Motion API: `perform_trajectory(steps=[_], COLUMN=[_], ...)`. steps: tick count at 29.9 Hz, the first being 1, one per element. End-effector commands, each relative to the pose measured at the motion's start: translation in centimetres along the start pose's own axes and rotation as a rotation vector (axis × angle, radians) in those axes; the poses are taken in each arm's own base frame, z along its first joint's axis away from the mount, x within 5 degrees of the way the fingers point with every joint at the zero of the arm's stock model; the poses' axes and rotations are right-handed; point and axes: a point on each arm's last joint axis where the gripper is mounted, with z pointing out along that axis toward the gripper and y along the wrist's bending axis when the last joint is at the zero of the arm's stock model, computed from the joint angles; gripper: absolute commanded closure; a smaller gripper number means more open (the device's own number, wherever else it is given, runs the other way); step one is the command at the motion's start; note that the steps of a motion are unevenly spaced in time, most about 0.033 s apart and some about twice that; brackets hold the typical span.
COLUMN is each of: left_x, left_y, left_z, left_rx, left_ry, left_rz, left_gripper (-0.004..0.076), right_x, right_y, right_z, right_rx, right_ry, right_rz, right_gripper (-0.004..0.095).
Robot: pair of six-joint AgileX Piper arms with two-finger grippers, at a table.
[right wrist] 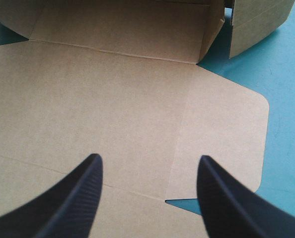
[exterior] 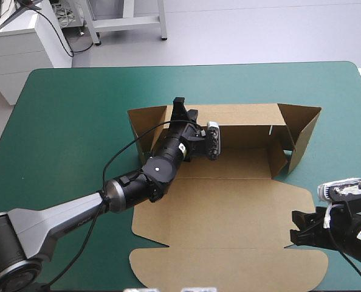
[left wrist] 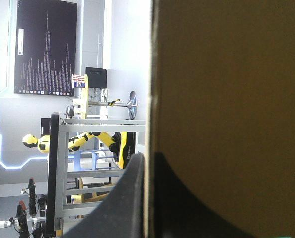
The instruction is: Fold the box
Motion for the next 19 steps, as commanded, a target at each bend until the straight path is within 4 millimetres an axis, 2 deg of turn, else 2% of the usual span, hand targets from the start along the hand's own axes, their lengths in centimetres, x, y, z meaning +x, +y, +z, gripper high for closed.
perform_trajectory(steps=[1, 4, 8, 11, 14, 19], left_x=[-0.1, -0.1, -0.1, -0.2, -0.3, -0.6], left_y=[2.6, 2.6, 2.6, 2.6, 2.4, 1.5], left_z=[-1.4, -1.4, -1.4, -1.4, -1.3, -0.7], left_rx=[-0.089, -0.089, -0.089, -0.086, -0.08, -0.07], left_ry=[-0.006, -0.006, -0.006, -0.011, -0.016, 0.01], left_rz=[-0.022, -0.022, -0.022, -0.022, -0.019, -0.003], left_gripper=[0.0732, 0.0732, 0.0732, 0.0733, 0.0733, 0.0733], right_x=[-1.0, -1.0, -1.3, -2.1, -3.7, -7.4], right_y=[0.1, 0.2, 0.7, 0.7, -0.3, -2.1], right_z=[-0.4, -0.4, -0.5, -0.6, -0.5, 1.3], right_rx=[0.004, -0.012, -0.068, -0.059, 0.01, 0.044], right_ry=[-0.073, -0.073, -0.111, -0.197, -0.309, -0.24], right_rz=[-0.024, -0.077, -0.021, -0.051, 0.045, 0.047], right_gripper=[0.0185, 0.0123, 0.0125, 0.0125, 0.0125, 0.0125])
